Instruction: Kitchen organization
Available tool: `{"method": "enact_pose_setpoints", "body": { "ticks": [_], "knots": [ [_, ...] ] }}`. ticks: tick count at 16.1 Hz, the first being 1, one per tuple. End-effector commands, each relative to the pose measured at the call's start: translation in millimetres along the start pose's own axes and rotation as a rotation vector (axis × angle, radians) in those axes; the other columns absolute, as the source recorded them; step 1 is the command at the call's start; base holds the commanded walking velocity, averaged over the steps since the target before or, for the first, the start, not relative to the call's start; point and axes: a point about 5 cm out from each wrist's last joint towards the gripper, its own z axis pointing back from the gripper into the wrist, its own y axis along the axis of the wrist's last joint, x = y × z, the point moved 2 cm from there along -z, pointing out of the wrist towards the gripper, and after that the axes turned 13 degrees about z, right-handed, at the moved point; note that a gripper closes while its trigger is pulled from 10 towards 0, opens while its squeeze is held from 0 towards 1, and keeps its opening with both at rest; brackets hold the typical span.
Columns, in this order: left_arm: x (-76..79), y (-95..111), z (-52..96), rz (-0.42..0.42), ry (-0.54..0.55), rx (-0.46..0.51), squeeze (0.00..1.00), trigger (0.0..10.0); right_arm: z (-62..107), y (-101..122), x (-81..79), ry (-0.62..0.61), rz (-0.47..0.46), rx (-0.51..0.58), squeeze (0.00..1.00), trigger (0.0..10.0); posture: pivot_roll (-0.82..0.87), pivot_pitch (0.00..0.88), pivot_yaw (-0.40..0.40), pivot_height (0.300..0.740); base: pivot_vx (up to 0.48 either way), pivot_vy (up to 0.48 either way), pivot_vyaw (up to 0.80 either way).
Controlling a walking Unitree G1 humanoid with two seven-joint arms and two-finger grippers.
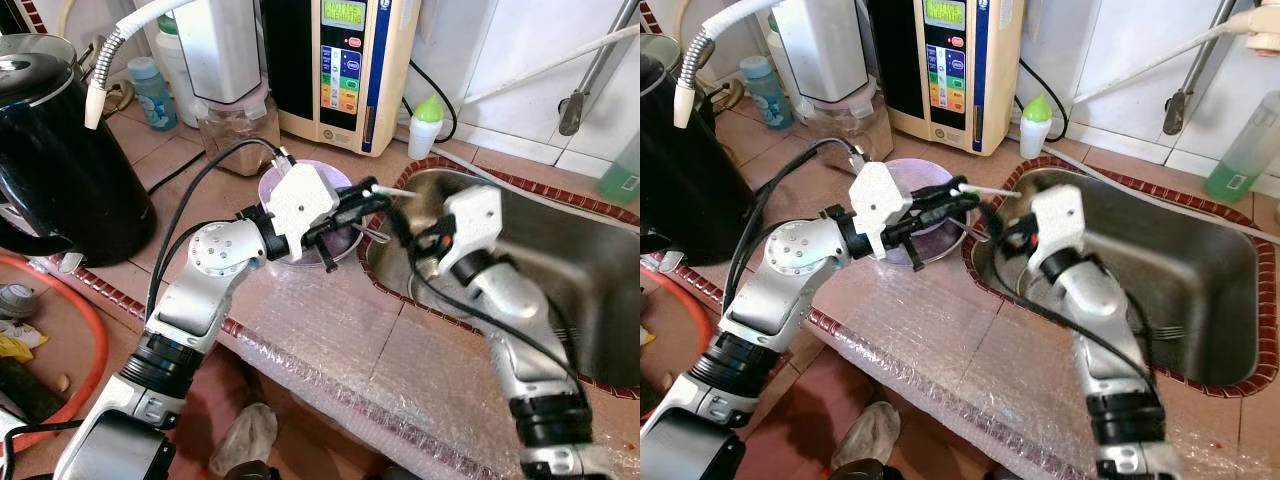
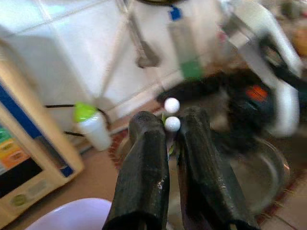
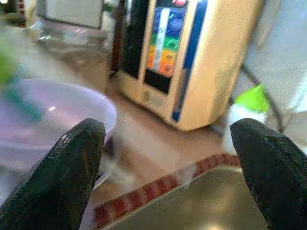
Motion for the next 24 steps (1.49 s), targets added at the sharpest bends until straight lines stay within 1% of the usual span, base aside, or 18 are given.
{"method": "enact_pose_setpoints", "body": {
  "ticks": [1, 2, 5, 7, 10, 15, 24],
  "knots": [
    [3.7, 1.3, -0.9, -0.017, -0.037, -0.020, 0.00, 0.0, -0.9, -0.5, 4.7, -0.013, 0.018, 0.000, 0.00, 10.0, -0.11, 0.000, 0.057, 0.740, 0.000, 0.000, 0.00],
    [4.4, 0.7, -0.6, -0.015, -0.040, -0.022, 0.00, 0.0, -1.5, -1.0, 2.6, 0.003, 0.012, 0.005, 0.00, 0.0, -0.11, 0.000, 0.055, 0.740, 0.000, 0.000, 0.00],
    [6.0, -1.4, 0.6, -0.011, -0.050, -0.036, 0.00, 0.0, -2.8, -3.6, 0.6, 0.019, 0.010, 0.001, 0.00, 0.0, -0.11, 0.000, 0.053, 0.740, 0.000, 0.000, 0.00],
    [7.1, -0.8, 0.0, -0.007, -0.052, -0.032, 0.00, 0.0, -3.4, -7.0, -4.6, 0.047, 0.003, -0.007, 0.00, 0.0, -0.11, 0.000, 0.051, 0.740, 0.000, 0.000, 0.00],
    [9.1, -0.7, -1.1, -0.004, -0.063, -0.033, 0.00, 0.0, -6.2, -7.9, -8.7, 0.060, 0.002, -0.004, 0.00, 0.0, -0.11, 0.000, 0.051, 0.740, 0.000, 0.000, 0.00],
    [9.1, -2.4, -0.7, -0.004, -0.058, -0.038, 0.00, 0.0, -5.7, -9.9, -14.2, 0.066, -0.010, -0.005, 0.00, 0.0, -0.11, 0.000, 0.050, 0.740, 0.000, 0.000, 0.00],
    [6.1, -2.8, -0.6, -0.011, -0.036, -0.036, 0.00, 0.0, -4.8, -10.1, -8.5, 0.030, -0.033, -0.001, 0.00, 0.0, -0.11, 0.000, 0.052, 0.740, 0.000, 0.000, 0.00]
  ]
}}
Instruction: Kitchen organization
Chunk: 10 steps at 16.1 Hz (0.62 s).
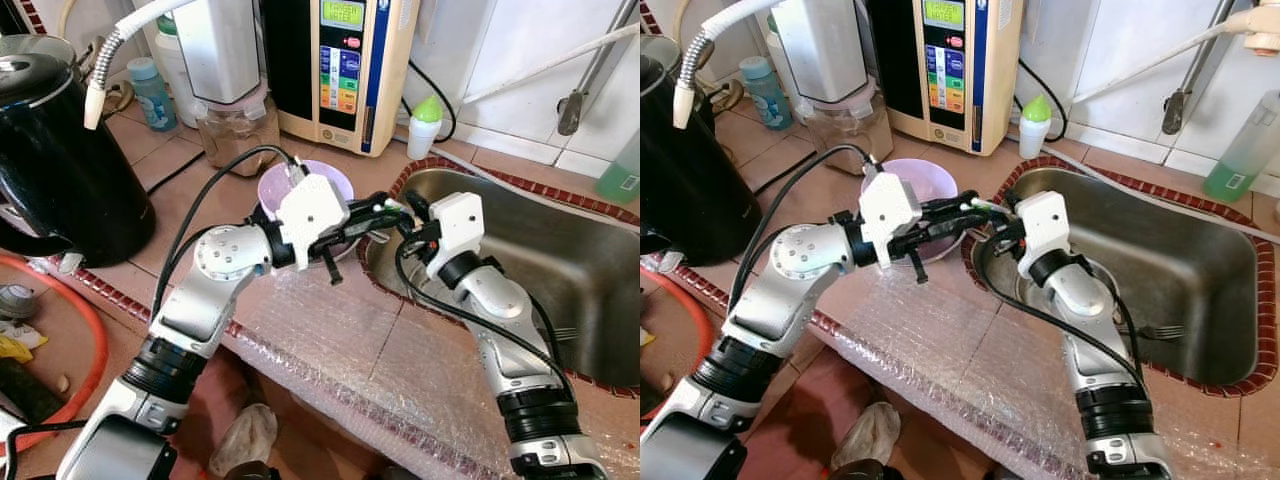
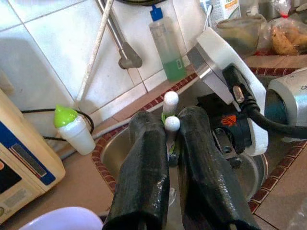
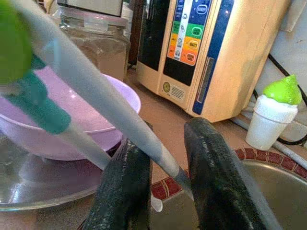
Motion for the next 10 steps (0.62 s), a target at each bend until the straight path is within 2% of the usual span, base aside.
{"method": "enact_pose_setpoints", "body": {
  "ticks": [1, 2, 3, 4, 10],
  "knots": [
    [-3.1, -5.6, 4.6, -0.014, 0.013, -0.040, 0.00, 4.4, 1.0, 2.2, 12.0, -0.053, -0.002, 0.011, 0.00, 0.0, -0.11, 0.000, 0.052, 0.740, 0.000, 0.000, 0.00],
    [-2.8, -6.5, 4.5, -0.014, 0.013, -0.043, 0.00, 9.7, 1.0, 2.0, 13.0, -0.059, -0.001, 0.010, 0.00, 0.0, -0.11, 0.000, 0.052, 0.740, 0.000, 0.000, 0.00],
    [-2.4, -7.9, 4.7, -0.009, 0.013, -0.047, 0.95, 10.0, 0.9, 2.1, 15.2, -0.073, -0.002, 0.010, 0.00, 0.0, -0.11, 0.000, 0.052, 0.740, 0.000, 0.000, 0.00],
    [-1.5, -9.0, 4.9, 0.002, 0.009, -0.049, 1.00, 10.0, 0.8, 2.0, 16.6, -0.080, 0.000, 0.008, 0.00, 0.0, -0.11, 0.000, 0.052, 0.740, 0.000, 0.000, 0.00],
    [-3.6, -10.2, 10.3, -0.017, 0.014, -0.067, 1.00, 10.0, 0.6, -3.3, 25.8, -0.126, 0.041, -0.027, 0.00, 0.0, -0.11, 0.005, 0.050, 0.740, 0.000, 0.000, 0.00]
  ]
}}
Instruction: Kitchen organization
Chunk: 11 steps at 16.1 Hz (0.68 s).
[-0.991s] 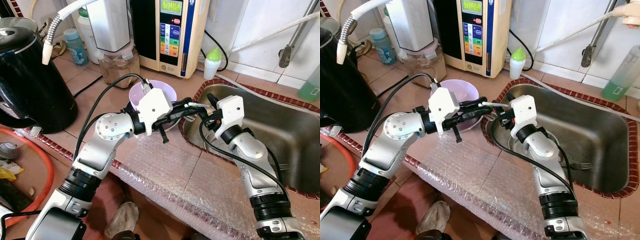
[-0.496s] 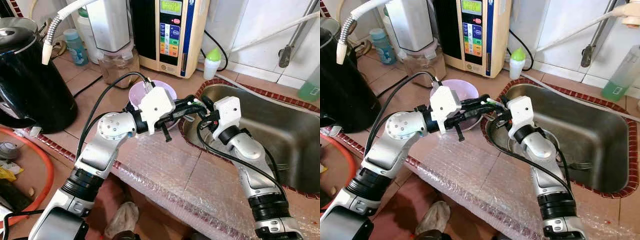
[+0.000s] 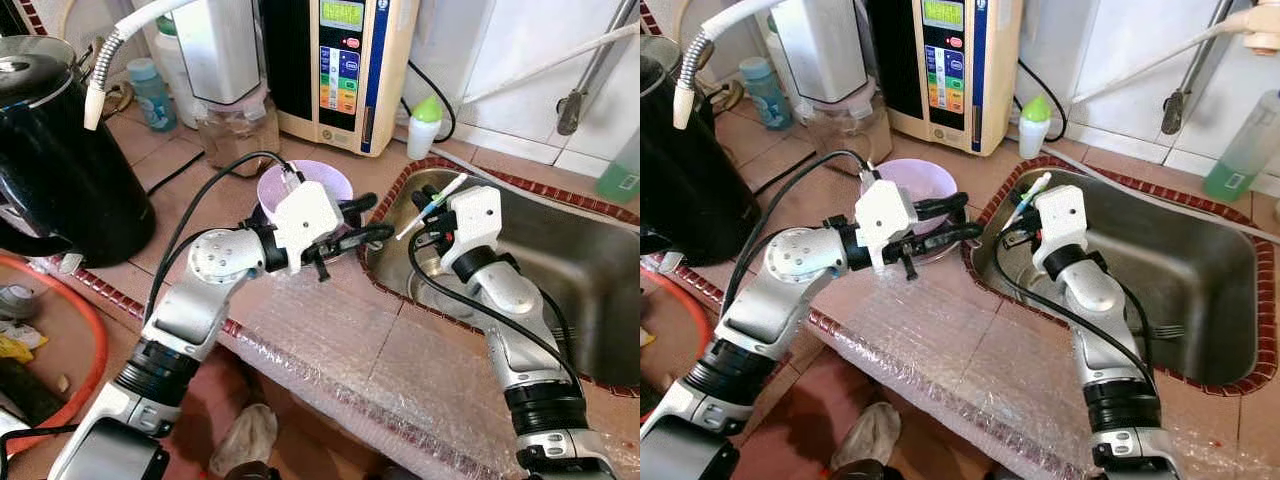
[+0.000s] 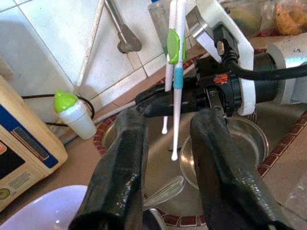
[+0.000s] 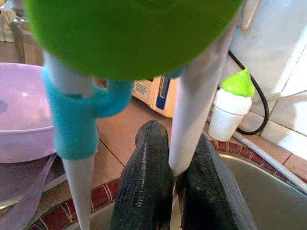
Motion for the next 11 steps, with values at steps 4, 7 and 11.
{"method": "enact_pose_setpoints", "body": {
  "ticks": [4, 7, 11],
  "knots": [
    [0.7, -3.7, 5.5, 0.004, 0.006, -0.015, 1.00, 10.0, -0.9, -12.5, 8.4, -0.043, 0.055, -0.078, 0.00, 0.0, -0.11, 0.005, 0.047, 0.740, 0.000, 0.000, 0.00],
    [8.6, -12.4, 12.3, 0.031, -0.003, -0.035, 1.00, 10.0, 3.6, -46.9, 16.4, -0.101, 0.036, -0.272, 0.00, 0.0, -0.11, 0.006, 0.046, 0.740, 0.000, 0.000, 0.00],
    [24.0, -27.8, 20.7, 0.064, -0.015, -0.075, 1.00, 10.0, 10.1, -85.1, 20.3, -0.167, -0.112, -0.482, 1.00, 10.0, -0.08, 0.017, 0.047, 0.740, 0.000, 0.000, 0.00]
  ]
}}
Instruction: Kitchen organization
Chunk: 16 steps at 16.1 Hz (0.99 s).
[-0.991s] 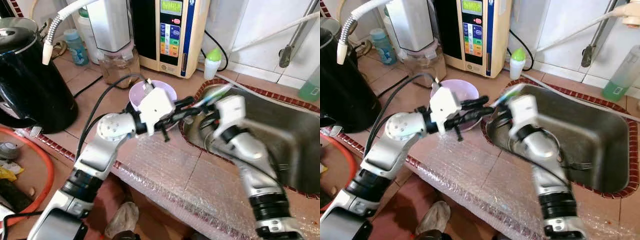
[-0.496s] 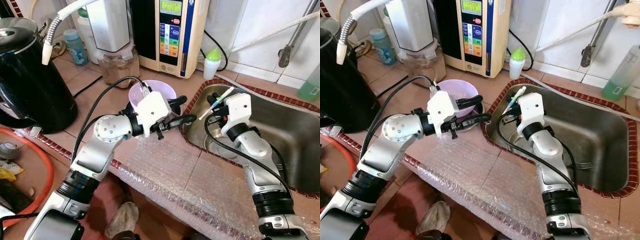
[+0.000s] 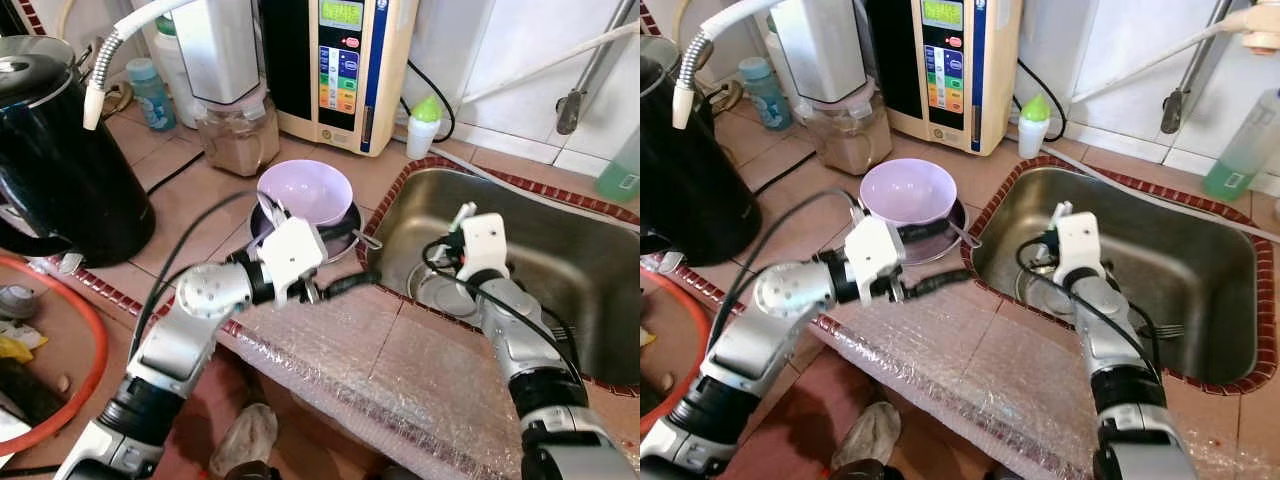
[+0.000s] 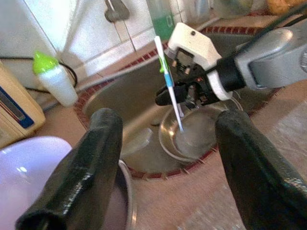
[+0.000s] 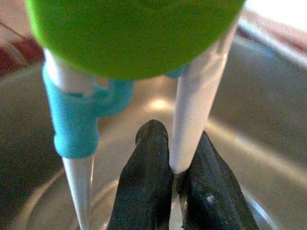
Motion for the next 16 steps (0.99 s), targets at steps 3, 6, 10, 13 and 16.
{"method": "enact_pose_setpoints", "body": {
  "ticks": [3, 6, 10, 13, 16],
  "knots": [
    [3.9, -5.0, 1.3, -0.015, -0.011, -0.029, 1.00, 10.0, -5.8, -9.4, 3.7, -0.033, -0.073, -0.093, 1.00, 10.0, -0.08, 0.019, 0.050, 0.740, 0.000, 0.000, 0.00],
    [4.2, -13.4, 3.0, -0.013, -0.004, -0.057, 1.00, 10.0, -4.2, -25.0, 1.6, -0.031, -0.150, -0.176, 1.00, 10.0, -0.08, 0.025, 0.054, 0.740, 0.000, 0.000, 0.00],
    [4.1, -18.4, 8.9, -0.028, 0.016, -0.070, 1.00, 10.0, 0.1, -32.6, -8.3, -0.011, -0.227, -0.179, 1.00, 10.0, -0.06, 0.013, 0.011, 0.740, 0.000, 0.000, 0.00],
    [-17.6, -2.8, 16.4, -0.023, 0.170, 0.005, 1.00, 10.0, -1.9, -16.2, -29.0, 0.053, -0.237, -0.082, 1.00, 10.0, 0.00, 0.018, 0.005, 0.740, 0.000, 0.000, 0.00],
    [-34.7, 11.1, 25.6, -0.028, 0.262, 0.070, 1.00, 10.0, -0.2, 3.6, -45.3, 0.094, -0.224, 0.017, 1.00, 10.0, 0.00, 0.038, 0.011, 0.740, 0.000, 0.000, 0.00]
  ]
}}
